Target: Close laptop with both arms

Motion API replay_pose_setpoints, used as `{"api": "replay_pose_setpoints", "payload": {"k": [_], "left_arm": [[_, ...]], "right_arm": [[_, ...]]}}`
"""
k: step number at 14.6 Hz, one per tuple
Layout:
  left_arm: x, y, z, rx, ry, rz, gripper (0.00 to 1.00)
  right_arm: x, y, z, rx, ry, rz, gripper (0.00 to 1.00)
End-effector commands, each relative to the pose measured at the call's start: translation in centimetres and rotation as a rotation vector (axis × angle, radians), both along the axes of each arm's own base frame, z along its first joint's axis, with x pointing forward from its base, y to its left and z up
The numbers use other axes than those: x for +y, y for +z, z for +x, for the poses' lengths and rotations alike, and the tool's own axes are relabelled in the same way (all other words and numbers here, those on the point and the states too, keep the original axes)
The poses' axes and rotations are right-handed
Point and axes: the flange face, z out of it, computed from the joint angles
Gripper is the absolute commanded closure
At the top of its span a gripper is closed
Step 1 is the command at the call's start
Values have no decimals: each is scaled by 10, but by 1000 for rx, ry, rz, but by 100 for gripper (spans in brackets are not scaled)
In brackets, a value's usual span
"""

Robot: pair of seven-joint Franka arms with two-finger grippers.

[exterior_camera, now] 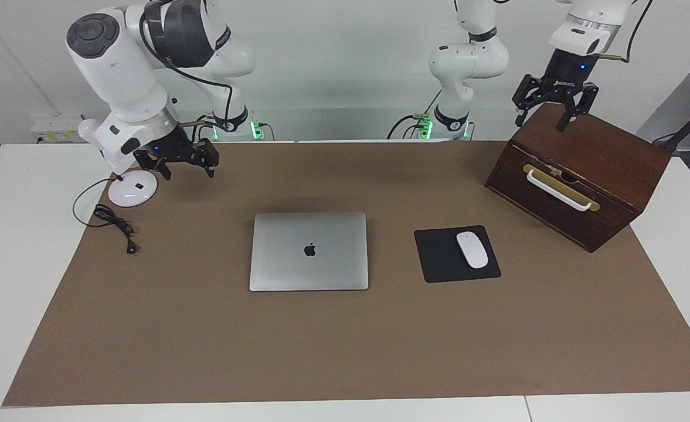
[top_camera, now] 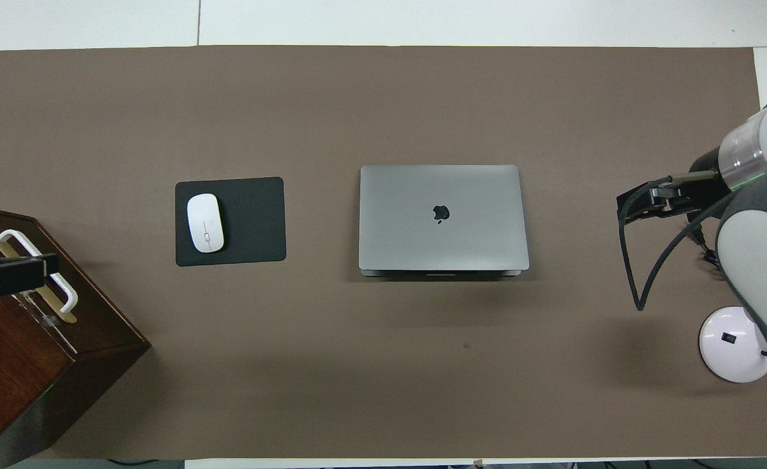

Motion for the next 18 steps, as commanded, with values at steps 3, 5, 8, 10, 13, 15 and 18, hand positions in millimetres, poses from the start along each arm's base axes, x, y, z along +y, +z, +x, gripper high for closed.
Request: {"api": "replay_pose_setpoints", "payload": {"k": [3,5,8,10,13,15,18], "left_arm": [[33,24,37,63,143,12,0],[35,21,66,126,137,17,0],[29,-6,86,170,122,35,0],[16,-30,96,212,99,38,0],[13,-40,95,212,92,39,0],[14,-41,94,212,94,39,0],[13,-40,94,209,93,39,0]], "right_arm": [[-19,-1,10,-95,-35,-9,0],[-27,-3,11,-86,-47,-10,0],[-28,-2,11,-92,-46,-14,0],[-29,-2,10,-83,-46,-14,0],[-31,4,8,-77,-47,-13,0],[-42,12,7,-66,-66,-14,0],[-50,11,8,-72,-80,-15,0]]}}
